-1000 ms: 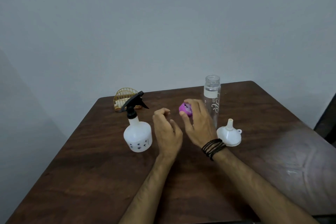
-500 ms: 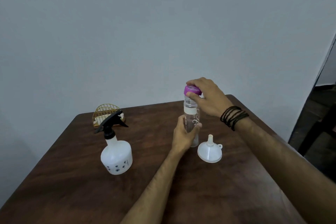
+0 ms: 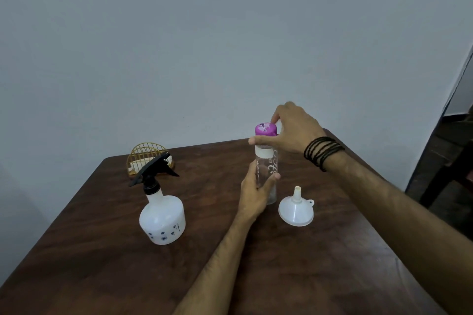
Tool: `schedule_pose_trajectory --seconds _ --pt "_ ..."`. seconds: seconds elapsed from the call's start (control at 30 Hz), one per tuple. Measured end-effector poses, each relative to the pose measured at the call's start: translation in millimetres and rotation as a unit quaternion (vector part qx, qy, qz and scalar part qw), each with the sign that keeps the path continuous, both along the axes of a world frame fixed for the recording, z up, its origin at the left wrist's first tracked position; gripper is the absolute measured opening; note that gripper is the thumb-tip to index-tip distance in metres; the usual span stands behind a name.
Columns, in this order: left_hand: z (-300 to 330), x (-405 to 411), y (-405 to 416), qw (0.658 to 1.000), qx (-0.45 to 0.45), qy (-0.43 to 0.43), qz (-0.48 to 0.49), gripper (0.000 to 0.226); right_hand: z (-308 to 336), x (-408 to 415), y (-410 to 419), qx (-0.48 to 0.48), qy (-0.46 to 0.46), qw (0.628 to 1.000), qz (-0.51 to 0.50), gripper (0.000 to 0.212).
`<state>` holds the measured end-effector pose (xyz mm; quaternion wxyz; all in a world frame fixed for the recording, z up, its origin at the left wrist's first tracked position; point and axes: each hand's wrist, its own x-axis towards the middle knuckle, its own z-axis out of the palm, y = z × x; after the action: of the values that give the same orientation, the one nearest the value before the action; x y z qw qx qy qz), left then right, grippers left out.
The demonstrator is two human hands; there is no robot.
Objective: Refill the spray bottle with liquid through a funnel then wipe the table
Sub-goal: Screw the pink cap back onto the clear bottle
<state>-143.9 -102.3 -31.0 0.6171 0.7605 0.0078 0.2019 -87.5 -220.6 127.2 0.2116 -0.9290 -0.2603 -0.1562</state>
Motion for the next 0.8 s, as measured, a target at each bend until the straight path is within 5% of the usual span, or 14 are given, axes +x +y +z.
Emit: schedule_pose_trajectory --seconds 0.1,0.2,0.53,0.67,0.8 --pt "0.3 1.4 3.2 1.000 0.010 0.002 0.002 0.041 13.1 6.0 -11.0 0.060 0.098 0.983 0.145 0.085" --pt "0.9 2.0 5.1 1.000 0.015 0.011 0.000 0.041 19.6 11.6 -16.2 -0.060 0.145 0.961 0.228 0.056" --pt "2.3 0.9 5.1 0.999 0.024 0.023 -0.007 0.039 12.1 5.3 -3.6 -0.040 0.024 0.991 0.127 0.058" --pt "3.5 1.6 5.7 0.999 0.022 0.034 -0.008 0.044 11.7 -0.5 -7.3 -0.056 -0.004 0.998 0.035 0.083" --pt "3.9 2.3 6.9 0.999 0.025 0.032 -0.007 0.040 23.0 5.2 -17.2 -0.034 0.102 0.976 0.187 0.080"
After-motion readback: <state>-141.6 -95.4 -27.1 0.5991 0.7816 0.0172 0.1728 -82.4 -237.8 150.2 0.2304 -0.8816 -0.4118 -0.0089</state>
